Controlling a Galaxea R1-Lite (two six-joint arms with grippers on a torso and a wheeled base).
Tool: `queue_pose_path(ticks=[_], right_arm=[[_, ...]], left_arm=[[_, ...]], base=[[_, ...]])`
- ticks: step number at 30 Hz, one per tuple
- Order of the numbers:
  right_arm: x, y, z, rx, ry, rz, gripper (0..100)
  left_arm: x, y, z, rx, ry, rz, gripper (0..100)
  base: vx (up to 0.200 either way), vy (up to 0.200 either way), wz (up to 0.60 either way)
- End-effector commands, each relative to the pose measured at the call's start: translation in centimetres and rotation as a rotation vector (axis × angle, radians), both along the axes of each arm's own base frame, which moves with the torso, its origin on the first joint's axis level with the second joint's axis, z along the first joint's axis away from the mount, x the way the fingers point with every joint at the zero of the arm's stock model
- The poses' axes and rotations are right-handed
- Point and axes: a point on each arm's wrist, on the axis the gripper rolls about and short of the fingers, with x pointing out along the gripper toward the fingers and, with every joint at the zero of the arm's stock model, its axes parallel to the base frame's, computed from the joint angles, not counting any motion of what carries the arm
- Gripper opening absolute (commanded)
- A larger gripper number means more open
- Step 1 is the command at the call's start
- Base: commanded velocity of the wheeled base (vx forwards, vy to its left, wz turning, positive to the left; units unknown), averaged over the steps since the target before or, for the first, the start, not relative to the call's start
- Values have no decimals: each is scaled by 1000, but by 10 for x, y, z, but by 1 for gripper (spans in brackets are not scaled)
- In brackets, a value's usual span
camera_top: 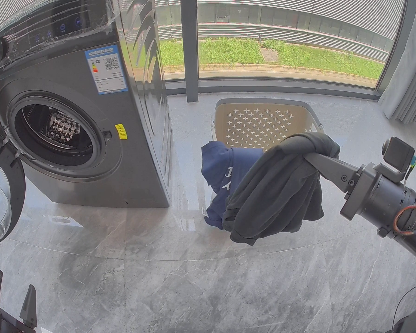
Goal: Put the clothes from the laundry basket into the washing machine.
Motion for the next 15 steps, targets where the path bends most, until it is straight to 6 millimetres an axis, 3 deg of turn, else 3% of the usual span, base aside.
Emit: queue_pose_path(ticks=[1, 7, 15], right_arm=[[0, 0, 0, -1, 1, -1, 0], [0, 0, 0, 0, 2, -1, 0], [0, 0, -1, 0, 2, 2, 0]], left_arm=[[0, 0, -5, 0, -3, -2, 100], [0, 0, -5, -1, -3, -10, 100], [-2, 0, 2, 17, -43, 12, 100]], base=[[0, 200, 0], [0, 200, 0], [0, 0, 0]])
